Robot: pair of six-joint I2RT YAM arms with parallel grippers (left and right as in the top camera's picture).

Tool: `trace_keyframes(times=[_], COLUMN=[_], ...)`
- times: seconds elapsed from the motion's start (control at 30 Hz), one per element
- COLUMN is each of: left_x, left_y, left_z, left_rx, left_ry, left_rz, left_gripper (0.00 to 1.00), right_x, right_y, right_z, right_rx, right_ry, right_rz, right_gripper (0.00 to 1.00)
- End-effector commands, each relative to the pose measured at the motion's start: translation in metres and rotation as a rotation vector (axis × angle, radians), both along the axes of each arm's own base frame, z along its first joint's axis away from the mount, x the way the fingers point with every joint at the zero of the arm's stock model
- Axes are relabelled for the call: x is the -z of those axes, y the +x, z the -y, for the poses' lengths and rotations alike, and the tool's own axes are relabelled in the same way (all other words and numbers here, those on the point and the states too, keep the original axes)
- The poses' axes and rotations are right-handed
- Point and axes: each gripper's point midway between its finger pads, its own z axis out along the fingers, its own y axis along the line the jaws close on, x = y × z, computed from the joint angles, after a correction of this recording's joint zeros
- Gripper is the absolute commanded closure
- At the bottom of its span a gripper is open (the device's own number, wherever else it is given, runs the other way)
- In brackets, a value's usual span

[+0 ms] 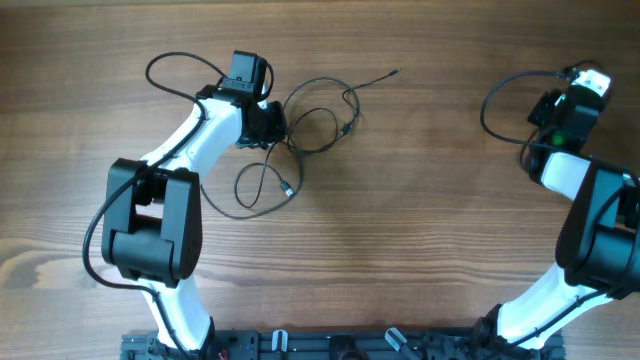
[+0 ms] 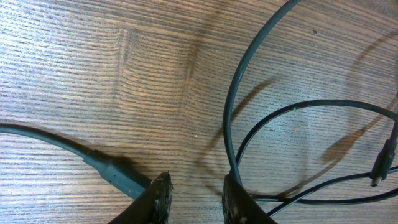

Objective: Untangle cables

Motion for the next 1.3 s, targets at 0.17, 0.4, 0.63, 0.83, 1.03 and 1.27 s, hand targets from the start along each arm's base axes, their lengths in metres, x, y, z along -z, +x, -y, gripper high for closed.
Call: trace_keyframes(times=[0.17, 0.4, 0.63, 0.83, 1.03, 1.27], left_x=[0.006, 0.005, 0.004, 0.0, -0.023, -0.039], left_y=[0.001, 0.006, 0.007, 0.01, 0.011, 0.003], left_z=[-0.002, -0.001, -0.001, -0.002, -0.002, -0.006], left_rx=[-0.01, -0.01, -0.009, -0.012, -0.006, -0.011], left_ry=[0.012, 0.007, 0.006, 0.001, -0.006, -0.007], left_rz=[-0.004, 0.017, 0.021, 0.037, 0.081, 0.083], left_gripper=[0.71, 0.7, 0.69, 0.75, 0.6, 0.49], right_x=[-0.055, -0.088, -0.034, -0.001, -0.005, -0.017], right_y=[0.003, 0.002, -0.048, -0.08, -0.083, -0.078], right_z=[-0.003, -0.081, -0.174, -0.229, -0.29, -0.347], right_rx=[0.006, -0.325, -0.521, -0.586, -0.745, -0.813], right_ry=[0.013, 0.318, 0.858, 0.912, 0.879, 0.887], right_rz=[0.112, 0.156, -0.123, -0.333, -0.379, -0.35], right_gripper=[0.0, 0.0, 0.0, 0.0, 0.0, 0.0])
